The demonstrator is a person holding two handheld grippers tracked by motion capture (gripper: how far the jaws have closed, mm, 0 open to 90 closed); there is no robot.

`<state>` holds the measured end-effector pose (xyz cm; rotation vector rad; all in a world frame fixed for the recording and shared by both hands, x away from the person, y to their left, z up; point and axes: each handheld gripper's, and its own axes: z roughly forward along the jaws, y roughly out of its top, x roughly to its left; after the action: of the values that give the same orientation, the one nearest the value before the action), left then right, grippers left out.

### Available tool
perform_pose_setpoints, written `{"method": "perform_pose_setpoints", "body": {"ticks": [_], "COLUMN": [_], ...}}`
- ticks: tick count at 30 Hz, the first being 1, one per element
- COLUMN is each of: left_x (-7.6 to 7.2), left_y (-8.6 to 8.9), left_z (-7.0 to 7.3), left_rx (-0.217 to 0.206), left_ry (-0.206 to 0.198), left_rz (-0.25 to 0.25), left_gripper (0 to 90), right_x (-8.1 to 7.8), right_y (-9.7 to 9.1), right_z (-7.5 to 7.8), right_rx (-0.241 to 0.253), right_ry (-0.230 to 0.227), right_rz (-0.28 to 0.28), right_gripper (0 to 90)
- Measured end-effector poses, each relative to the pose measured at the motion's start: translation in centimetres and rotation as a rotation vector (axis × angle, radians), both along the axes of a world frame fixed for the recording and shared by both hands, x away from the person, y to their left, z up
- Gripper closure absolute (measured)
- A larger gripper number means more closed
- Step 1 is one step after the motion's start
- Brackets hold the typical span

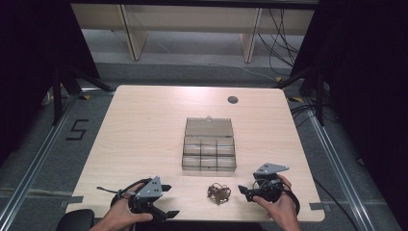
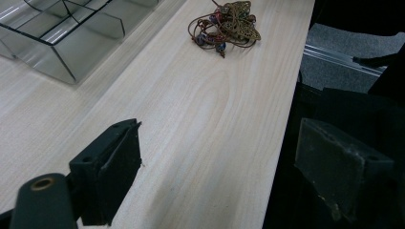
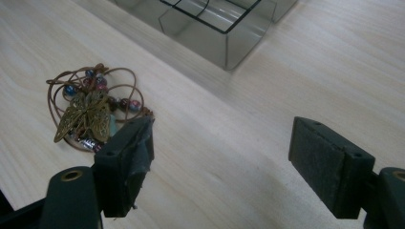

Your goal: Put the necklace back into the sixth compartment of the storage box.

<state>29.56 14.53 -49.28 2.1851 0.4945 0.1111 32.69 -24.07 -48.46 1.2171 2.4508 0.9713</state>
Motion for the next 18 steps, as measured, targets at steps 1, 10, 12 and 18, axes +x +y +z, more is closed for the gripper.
{"method": "perform_pose_setpoints", "body": {"ticks": [1,10,12,18], "left_x": [-0.1,0.0,0.0,0.0], "left_y": [0.0,-0.1,0.1,0.0], "left_z": [0.0,0.0,0.0,0.0], "left_rx": [-0.009,-0.010,0.009,-0.001], "left_ry": [0.002,0.004,0.005,0.000], "left_rz": [0.002,0.007,0.000,0.003], "left_gripper": [15.1,15.1,15.1,15.1], "right_x": [-0.1,-0.1,-0.1,-0.2], "right_y": [0.0,0.0,0.4,1.4], "right_z": [0.0,0.5,0.6,1.2], "right_rx": [-0.001,-0.001,0.014,-0.004], "right_ry": [0.004,-0.001,0.006,0.038], "right_rz": [-0.001,0.007,0.002,0.038], "right_gripper": [24.3,24.1,23.7,22.5]}}
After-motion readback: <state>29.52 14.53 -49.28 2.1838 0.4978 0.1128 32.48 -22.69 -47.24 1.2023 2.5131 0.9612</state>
